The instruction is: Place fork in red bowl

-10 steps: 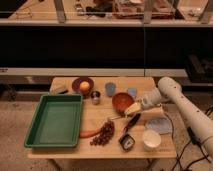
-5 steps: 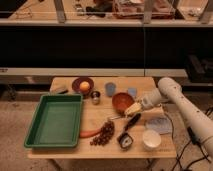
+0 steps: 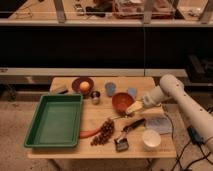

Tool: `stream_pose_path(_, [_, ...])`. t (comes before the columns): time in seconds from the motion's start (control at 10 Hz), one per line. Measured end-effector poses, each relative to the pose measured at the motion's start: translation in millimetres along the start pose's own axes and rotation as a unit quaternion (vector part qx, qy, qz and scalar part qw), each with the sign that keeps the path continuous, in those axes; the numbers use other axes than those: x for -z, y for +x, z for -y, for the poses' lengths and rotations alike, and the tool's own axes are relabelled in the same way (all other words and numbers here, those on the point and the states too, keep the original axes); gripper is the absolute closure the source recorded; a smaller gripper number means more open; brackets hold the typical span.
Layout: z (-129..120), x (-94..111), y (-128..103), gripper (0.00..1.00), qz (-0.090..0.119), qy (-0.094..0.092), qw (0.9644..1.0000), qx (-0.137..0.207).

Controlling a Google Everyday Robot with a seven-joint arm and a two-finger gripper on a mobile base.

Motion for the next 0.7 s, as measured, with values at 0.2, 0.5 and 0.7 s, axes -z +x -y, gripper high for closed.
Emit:
stream_pose_path(0.2, [3.2, 2.5, 1.6, 0.28, 0.0, 0.001, 1.0, 0.001])
stream_pose_path(0.5, [3.5, 2.0, 2.6, 0.28, -0.001, 0.0, 1.0, 0.002])
stream_pose_path(0.7, [-8.9, -2.4, 7.7, 0.28, -0.009, -0.005, 0.9999, 0.003])
